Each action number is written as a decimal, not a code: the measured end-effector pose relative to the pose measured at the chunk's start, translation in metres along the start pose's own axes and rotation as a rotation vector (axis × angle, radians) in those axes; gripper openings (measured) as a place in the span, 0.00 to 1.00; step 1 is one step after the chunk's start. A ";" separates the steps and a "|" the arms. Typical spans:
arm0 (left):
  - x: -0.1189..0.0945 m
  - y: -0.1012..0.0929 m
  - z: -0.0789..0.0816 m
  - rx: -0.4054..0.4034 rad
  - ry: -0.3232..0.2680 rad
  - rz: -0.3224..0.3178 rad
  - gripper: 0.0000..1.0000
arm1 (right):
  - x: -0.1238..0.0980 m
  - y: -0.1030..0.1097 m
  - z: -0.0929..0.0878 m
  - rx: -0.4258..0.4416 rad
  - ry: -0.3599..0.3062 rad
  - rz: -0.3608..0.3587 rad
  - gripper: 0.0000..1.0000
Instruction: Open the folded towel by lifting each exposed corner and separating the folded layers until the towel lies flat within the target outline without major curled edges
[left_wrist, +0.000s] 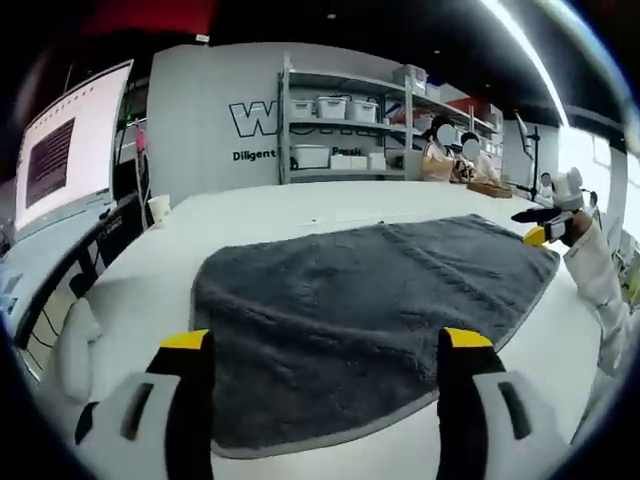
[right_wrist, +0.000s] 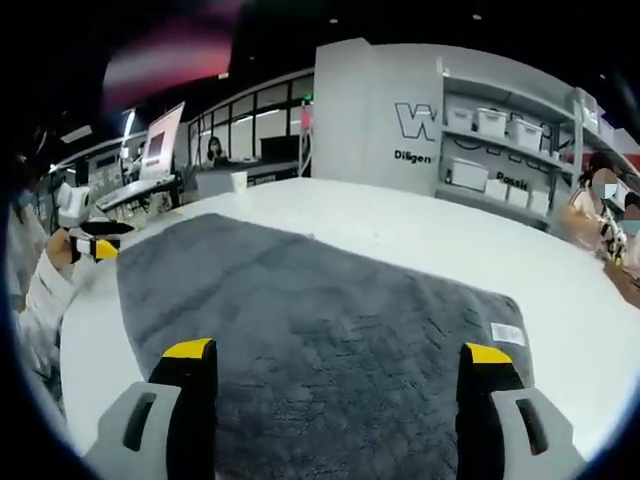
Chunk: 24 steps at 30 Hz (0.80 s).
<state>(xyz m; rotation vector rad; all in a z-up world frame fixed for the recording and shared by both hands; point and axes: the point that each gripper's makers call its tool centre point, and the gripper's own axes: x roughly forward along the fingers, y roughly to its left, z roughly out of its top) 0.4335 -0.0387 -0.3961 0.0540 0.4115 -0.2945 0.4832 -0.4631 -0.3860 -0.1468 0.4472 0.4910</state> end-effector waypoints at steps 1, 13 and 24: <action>0.000 0.001 -0.002 -0.005 0.007 0.007 0.94 | 0.000 0.000 0.000 0.000 0.000 0.001 1.00; 0.007 -0.014 -0.028 -0.026 0.052 -0.031 0.99 | 0.003 0.005 -0.001 -0.012 0.012 0.011 1.00; 0.006 0.002 -0.047 -0.023 0.076 0.050 0.96 | 0.007 0.008 -0.003 -0.031 0.028 0.014 1.00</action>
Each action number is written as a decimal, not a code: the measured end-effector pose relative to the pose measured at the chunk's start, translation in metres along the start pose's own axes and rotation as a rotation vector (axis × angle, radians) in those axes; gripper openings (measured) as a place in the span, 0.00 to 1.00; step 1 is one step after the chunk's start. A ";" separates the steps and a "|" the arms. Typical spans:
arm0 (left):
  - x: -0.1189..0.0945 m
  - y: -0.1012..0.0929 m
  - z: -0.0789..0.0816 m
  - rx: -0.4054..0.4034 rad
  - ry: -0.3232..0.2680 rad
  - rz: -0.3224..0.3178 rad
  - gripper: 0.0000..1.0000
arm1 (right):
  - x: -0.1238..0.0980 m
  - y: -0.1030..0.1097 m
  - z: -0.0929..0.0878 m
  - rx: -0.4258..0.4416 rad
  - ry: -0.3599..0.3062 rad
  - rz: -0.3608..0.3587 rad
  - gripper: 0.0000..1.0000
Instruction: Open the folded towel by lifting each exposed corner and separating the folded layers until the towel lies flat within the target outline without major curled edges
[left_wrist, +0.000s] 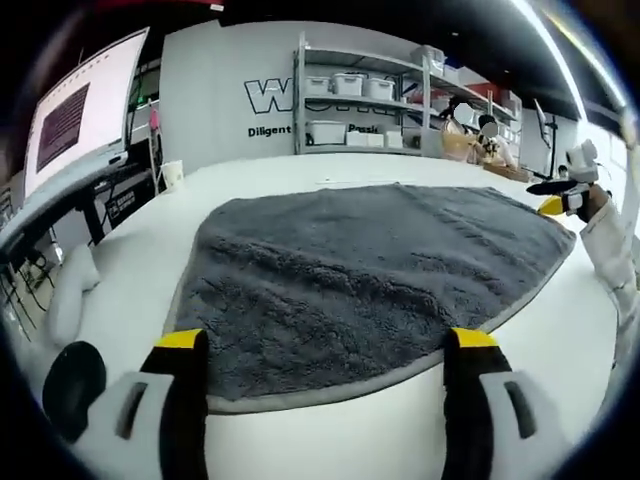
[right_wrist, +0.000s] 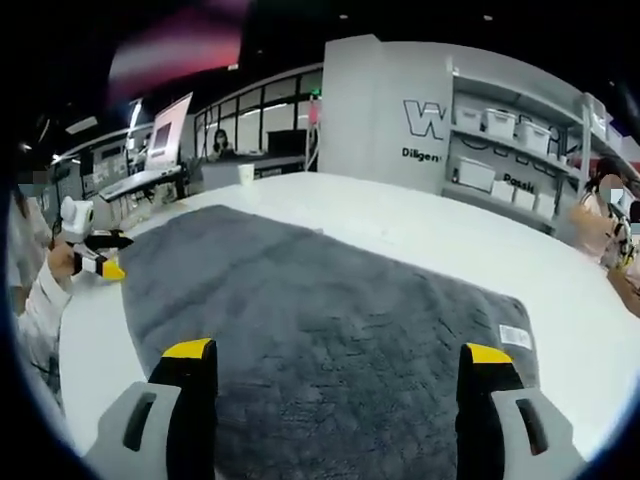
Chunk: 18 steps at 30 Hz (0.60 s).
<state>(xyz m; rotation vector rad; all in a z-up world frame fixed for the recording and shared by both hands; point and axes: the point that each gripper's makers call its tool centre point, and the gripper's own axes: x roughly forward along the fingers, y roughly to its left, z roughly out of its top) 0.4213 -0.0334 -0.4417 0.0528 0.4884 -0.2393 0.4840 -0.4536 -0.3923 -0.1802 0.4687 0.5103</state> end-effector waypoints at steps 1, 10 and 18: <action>0.000 0.001 0.000 0.001 0.003 0.004 0.96 | 0.000 0.000 -0.001 -0.001 0.003 0.001 1.00; -0.006 0.003 -0.003 0.005 0.009 0.002 0.95 | 0.003 0.000 -0.004 -0.010 0.021 -0.001 1.00; -0.012 0.006 -0.005 0.005 0.000 0.000 0.92 | 0.002 -0.001 -0.007 -0.014 0.035 -0.012 1.00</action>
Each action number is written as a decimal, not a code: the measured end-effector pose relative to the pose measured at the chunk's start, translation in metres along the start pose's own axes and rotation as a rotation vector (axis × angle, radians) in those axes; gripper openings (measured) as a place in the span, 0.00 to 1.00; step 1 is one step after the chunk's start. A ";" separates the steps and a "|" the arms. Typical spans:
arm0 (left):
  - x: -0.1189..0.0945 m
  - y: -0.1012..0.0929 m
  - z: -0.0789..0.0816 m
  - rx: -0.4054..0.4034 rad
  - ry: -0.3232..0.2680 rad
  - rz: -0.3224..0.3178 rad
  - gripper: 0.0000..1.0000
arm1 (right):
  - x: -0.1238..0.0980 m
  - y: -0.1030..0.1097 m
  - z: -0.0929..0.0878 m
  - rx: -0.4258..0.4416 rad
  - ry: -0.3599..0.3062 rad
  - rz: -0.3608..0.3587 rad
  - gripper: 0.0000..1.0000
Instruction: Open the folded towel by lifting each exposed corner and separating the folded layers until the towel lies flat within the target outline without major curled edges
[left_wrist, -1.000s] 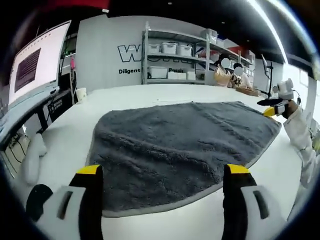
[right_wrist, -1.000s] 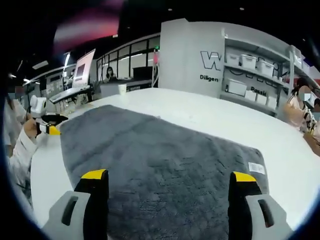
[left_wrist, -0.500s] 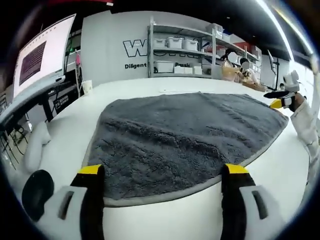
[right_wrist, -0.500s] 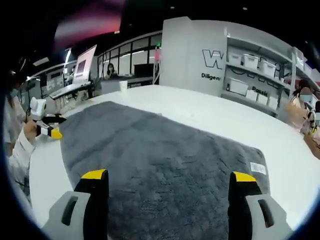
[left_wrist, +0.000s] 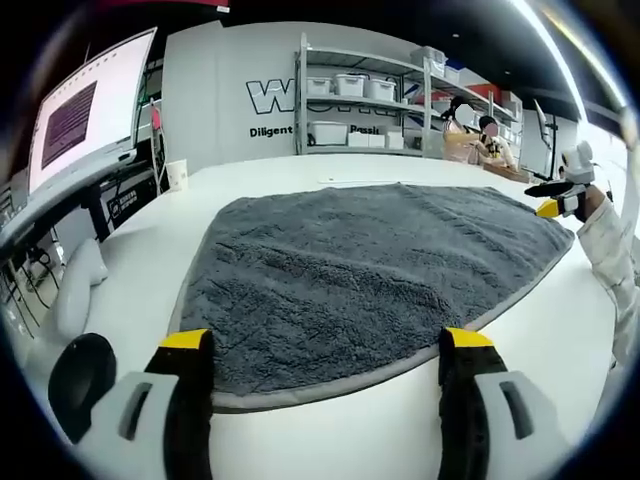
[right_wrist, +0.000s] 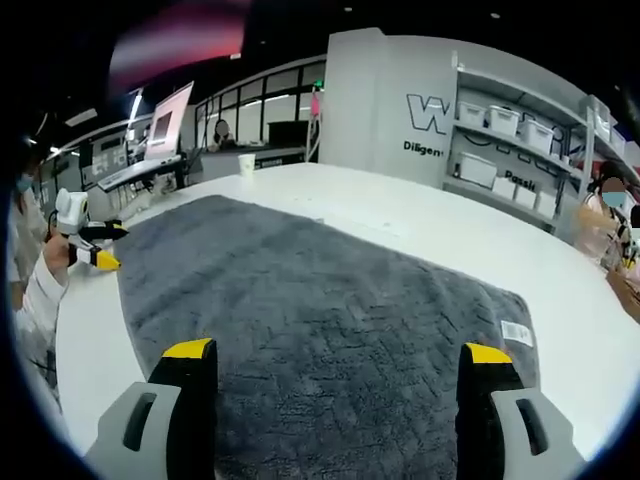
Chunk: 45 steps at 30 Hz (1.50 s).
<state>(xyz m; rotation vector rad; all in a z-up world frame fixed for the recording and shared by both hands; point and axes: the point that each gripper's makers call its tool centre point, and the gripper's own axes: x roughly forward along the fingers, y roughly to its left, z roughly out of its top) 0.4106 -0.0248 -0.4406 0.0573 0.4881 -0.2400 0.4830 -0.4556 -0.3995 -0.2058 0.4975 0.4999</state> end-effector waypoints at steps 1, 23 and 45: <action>0.000 0.000 0.000 0.001 0.000 0.000 0.92 | 0.000 0.000 0.000 -0.001 0.002 -0.002 1.00; -0.004 0.004 0.009 -0.105 -0.065 -0.027 0.89 | -0.052 -0.006 -0.070 0.188 0.038 -0.202 1.00; 0.003 0.011 0.003 -0.038 -0.040 0.085 0.81 | -0.053 -0.012 -0.087 0.232 0.031 -0.252 1.00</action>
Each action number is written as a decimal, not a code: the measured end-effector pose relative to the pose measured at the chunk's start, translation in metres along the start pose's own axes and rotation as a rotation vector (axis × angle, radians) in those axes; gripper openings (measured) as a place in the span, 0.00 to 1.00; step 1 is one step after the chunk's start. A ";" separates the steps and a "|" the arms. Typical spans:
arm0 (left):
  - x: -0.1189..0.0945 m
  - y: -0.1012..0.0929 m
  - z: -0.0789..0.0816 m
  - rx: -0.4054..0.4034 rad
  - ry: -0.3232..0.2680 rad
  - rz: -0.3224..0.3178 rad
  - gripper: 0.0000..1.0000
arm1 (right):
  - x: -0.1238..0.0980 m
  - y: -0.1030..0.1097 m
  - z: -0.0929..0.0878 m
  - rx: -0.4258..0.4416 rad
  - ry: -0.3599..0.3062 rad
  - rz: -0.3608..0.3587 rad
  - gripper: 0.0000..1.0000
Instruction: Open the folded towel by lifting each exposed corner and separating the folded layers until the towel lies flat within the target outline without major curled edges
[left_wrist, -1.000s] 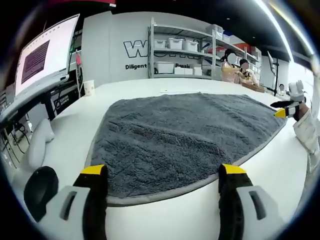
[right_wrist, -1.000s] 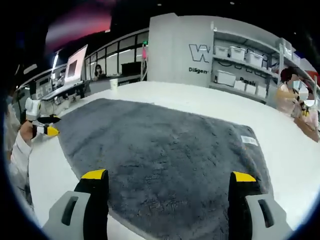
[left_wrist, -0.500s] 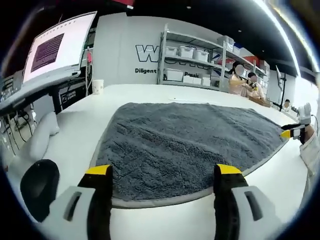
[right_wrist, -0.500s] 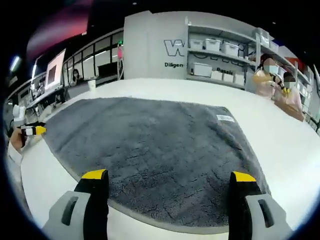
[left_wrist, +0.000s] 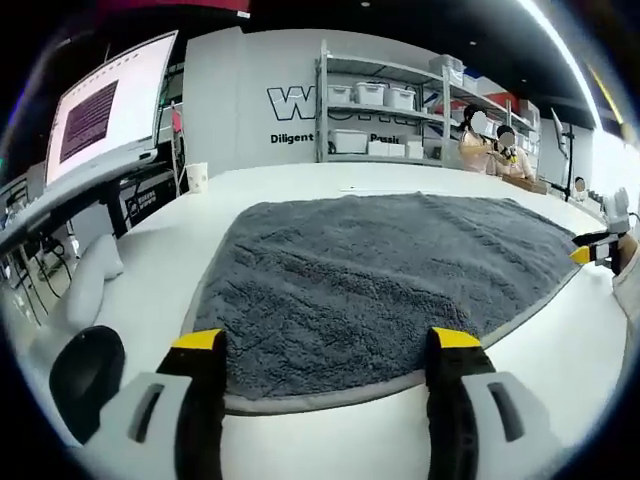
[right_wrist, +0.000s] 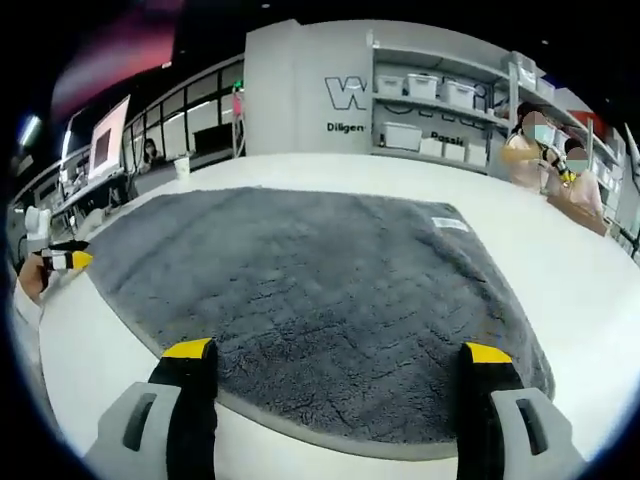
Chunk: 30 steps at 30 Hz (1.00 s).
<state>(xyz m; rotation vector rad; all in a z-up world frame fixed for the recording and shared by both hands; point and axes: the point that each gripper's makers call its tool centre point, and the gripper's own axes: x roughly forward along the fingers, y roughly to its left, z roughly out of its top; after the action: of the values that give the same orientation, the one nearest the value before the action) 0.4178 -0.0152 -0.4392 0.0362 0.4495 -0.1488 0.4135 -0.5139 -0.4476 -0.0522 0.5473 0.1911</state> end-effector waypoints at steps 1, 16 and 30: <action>-0.001 0.001 0.000 -0.001 -0.002 -0.001 0.80 | 0.000 0.000 0.000 0.000 -0.001 0.001 1.00; -0.005 0.003 -0.003 0.000 -0.001 -0.001 0.80 | -0.008 -0.004 -0.005 -0.007 -0.044 0.012 1.00; -0.011 0.006 -0.005 0.001 0.019 -0.002 0.77 | -0.012 -0.005 -0.006 -0.022 -0.054 0.038 1.00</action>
<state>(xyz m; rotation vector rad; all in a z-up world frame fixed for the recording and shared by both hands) 0.4066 -0.0071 -0.4392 0.0383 0.4687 -0.1508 0.4014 -0.5212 -0.4466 -0.0580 0.4929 0.2350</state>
